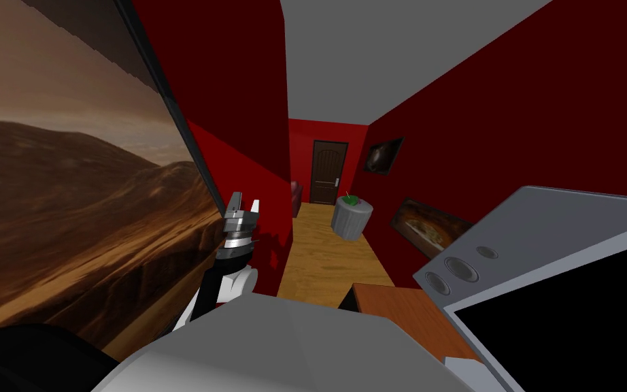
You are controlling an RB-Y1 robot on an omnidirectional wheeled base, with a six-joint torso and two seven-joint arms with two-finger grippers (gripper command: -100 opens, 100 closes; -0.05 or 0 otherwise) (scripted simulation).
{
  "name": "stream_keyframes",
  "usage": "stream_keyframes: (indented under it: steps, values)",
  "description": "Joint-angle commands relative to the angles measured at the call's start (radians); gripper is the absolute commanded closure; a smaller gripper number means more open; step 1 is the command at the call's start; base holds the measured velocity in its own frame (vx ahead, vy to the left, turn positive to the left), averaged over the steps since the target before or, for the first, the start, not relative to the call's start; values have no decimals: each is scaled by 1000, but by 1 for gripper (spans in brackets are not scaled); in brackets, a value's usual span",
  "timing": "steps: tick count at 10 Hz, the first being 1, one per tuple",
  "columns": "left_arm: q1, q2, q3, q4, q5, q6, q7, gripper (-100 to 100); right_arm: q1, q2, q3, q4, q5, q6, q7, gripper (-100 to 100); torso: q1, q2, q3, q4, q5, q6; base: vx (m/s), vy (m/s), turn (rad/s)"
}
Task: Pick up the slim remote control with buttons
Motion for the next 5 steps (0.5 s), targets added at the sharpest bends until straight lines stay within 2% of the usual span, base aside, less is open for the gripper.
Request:
stream_keyframes:
  steps: [1, 3, 4, 5]
  values:
    - [0, 0, 0, 0, 0, 0, 0, 0, 7, -32, 7, -32, 6, 2, -19, 100, 0, 0, 0, 0, 0, 0, 22, 46, -78]
    - [0, 0, 0, 0, 0, 0, 0, 0, 19, -76, 2, -72, 7, -7, -26, 100, 2, 0, 0, 0, 0, 0, 14, 39, -61]
    - [0, 0, 0, 0, 0, 0, 0, 0, 18, -63, 7, -64, 9, 1, -30, 100, 1, 0, 0, 0, 1, 0, 9, 16, -14]
    - [0, 0, 0, 0, 0, 0, 0, 0, 19, -65, 5, -65, 8, -1, -28, 0, 0, 0, 0, 0, 0, -1, 0, 0, 0]
